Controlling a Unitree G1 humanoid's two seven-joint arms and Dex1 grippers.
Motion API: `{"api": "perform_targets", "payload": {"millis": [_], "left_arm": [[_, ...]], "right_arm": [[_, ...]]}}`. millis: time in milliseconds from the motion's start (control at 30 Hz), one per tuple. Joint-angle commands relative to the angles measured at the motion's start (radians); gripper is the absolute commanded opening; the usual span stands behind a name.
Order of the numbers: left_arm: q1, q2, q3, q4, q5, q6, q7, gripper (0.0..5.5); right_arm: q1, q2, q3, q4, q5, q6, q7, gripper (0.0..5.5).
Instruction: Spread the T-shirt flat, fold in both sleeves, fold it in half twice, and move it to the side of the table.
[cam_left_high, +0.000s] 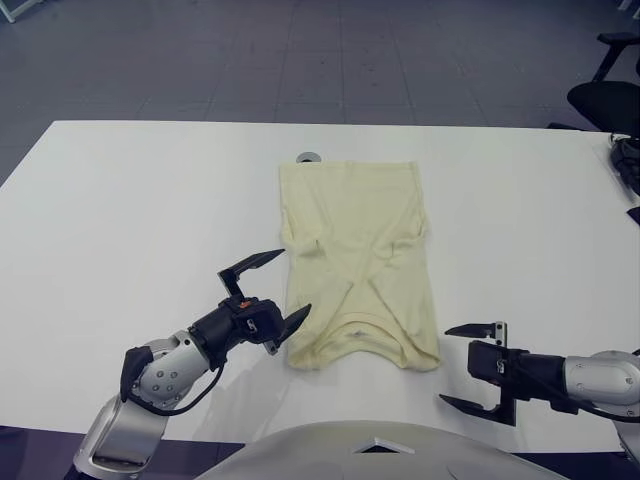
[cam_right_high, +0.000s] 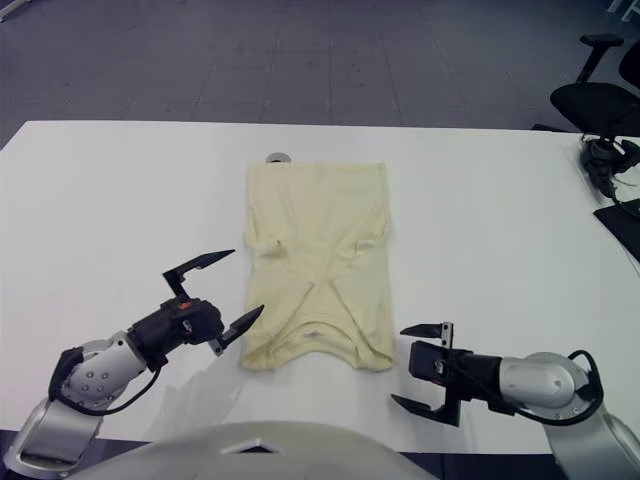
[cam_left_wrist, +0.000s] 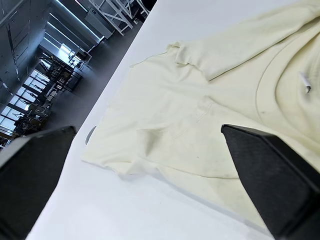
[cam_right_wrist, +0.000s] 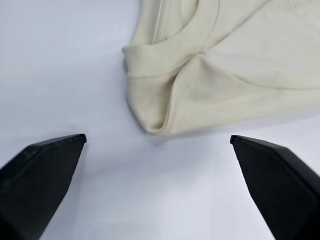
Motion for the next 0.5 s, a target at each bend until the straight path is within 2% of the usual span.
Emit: {"api": "perform_targets", "payload": {"millis": [33,233,500], "left_arm": [[-0.011,-0.004,-0.007,0.008,0.01,0.004,-0.001,5.4],[-0.001,-0.013,-0.016,0.003,0.027,0.009,0.013,5.4],[0.0,-0.014,-0.021,-0.005,0.033,0.017,0.012,5.4]], "right_arm": [[-0.016,-0.005,-0.019,0.002,0.012,0.003,-0.006,5.37],[-0.081,-0.003,0.082,0.042,-0.051,-0.039,-0.028,5.37],[-0.115,-0.029,0.171,0.019,-0.134,-0.061,-0.042,3.98]]}}
